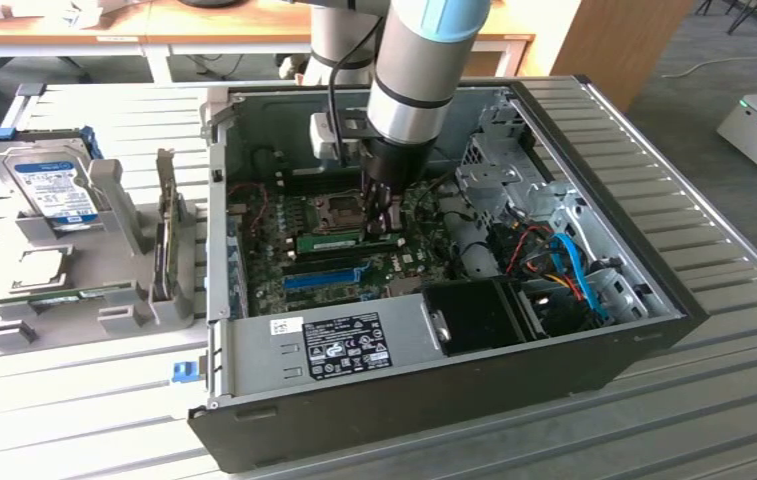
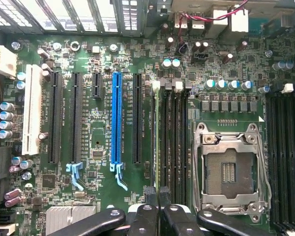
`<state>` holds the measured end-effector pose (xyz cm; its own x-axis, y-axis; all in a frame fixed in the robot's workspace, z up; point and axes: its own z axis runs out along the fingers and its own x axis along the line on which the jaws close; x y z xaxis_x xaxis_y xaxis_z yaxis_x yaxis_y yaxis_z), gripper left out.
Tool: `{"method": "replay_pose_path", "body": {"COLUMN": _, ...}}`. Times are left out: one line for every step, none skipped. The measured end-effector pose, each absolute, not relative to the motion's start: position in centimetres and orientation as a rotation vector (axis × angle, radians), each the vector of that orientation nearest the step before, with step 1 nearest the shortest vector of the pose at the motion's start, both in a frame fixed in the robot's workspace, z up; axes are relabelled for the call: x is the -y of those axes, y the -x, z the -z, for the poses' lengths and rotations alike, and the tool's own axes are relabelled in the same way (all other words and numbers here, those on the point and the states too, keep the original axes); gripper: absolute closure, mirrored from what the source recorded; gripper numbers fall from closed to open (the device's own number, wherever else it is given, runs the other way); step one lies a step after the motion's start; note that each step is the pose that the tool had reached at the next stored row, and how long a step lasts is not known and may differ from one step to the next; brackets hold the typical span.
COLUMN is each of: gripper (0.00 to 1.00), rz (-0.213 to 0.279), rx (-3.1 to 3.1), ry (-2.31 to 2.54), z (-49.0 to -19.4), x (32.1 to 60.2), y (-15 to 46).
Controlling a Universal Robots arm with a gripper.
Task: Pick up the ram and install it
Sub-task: 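Insert the ram into the slot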
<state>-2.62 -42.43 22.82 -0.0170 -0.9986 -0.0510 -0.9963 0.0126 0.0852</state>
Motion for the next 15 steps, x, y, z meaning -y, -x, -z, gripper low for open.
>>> {"method": "replay_pose_path", "body": {"gripper": 0.87, "rz": 0.151, "rx": 2.219, "ry": -2.186, "z": -22.82, "x": 42.43, "y": 2.62}}
{"method": "replay_pose_path", "body": {"gripper": 0.87, "rz": 0.151, "rx": 2.219, "ry": -2.186, "z": -22.82, "x": 42.43, "y": 2.62}}
{"method": "replay_pose_path", "body": {"gripper": 0.87, "rz": 0.15, "rx": 2.218, "ry": -2.186, "z": -22.8, "x": 42.44, "y": 2.62}}
{"method": "replay_pose_path", "body": {"gripper": 0.87, "rz": 0.151, "rx": 2.218, "ry": -2.186, "z": -22.77, "x": 42.43, "y": 2.62}}
{"method": "replay_pose_path", "body": {"gripper": 0.87, "rz": 0.15, "rx": 2.218, "ry": -2.186, "z": -22.77, "x": 42.44, "y": 2.62}}
{"method": "replay_pose_path", "body": {"gripper": 0.87, "rz": 0.15, "rx": 2.218, "ry": -2.186, "z": -22.77, "x": 42.44, "y": 2.62}}
{"method": "replay_pose_path", "body": {"gripper": 0.87, "rz": 0.15, "rx": 2.218, "ry": -2.186, "z": -22.76, "x": 42.43, "y": 2.62}}
{"method": "replay_pose_path", "body": {"gripper": 0.87, "rz": 0.15, "rx": 2.218, "ry": -2.186, "z": -22.77, "x": 42.43, "y": 2.64}}
{"method": "replay_pose_path", "body": {"gripper": 0.87, "rz": 0.15, "rx": 2.218, "ry": -2.186, "z": -22.77, "x": 42.43, "y": 2.64}}
{"method": "replay_pose_path", "body": {"gripper": 0.87, "rz": 0.15, "rx": 2.218, "ry": -2.186, "z": -22.76, "x": 42.43, "y": 2.65}}
{"method": "replay_pose_path", "body": {"gripper": 0.87, "rz": 0.15, "rx": 2.219, "ry": -2.186, "z": -22.76, "x": 42.43, "y": 2.66}}
{"method": "replay_pose_path", "body": {"gripper": 0.87, "rz": 0.15, "rx": 2.219, "ry": -2.186, "z": -22.76, "x": 42.43, "y": 2.68}}
{"method": "replay_pose_path", "body": {"gripper": 0.87, "rz": 0.15, "rx": 2.218, "ry": -2.186, "z": -22.76, "x": 42.43, "y": 2.68}}
{"method": "replay_pose_path", "body": {"gripper": 0.87, "rz": 0.151, "rx": 2.218, "ry": -2.186, "z": -22.76, "x": 42.43, "y": 2.69}}
{"method": "replay_pose_path", "body": {"gripper": 0.87, "rz": 0.15, "rx": 2.218, "ry": -2.186, "z": -22.77, "x": 42.43, "y": 2.69}}
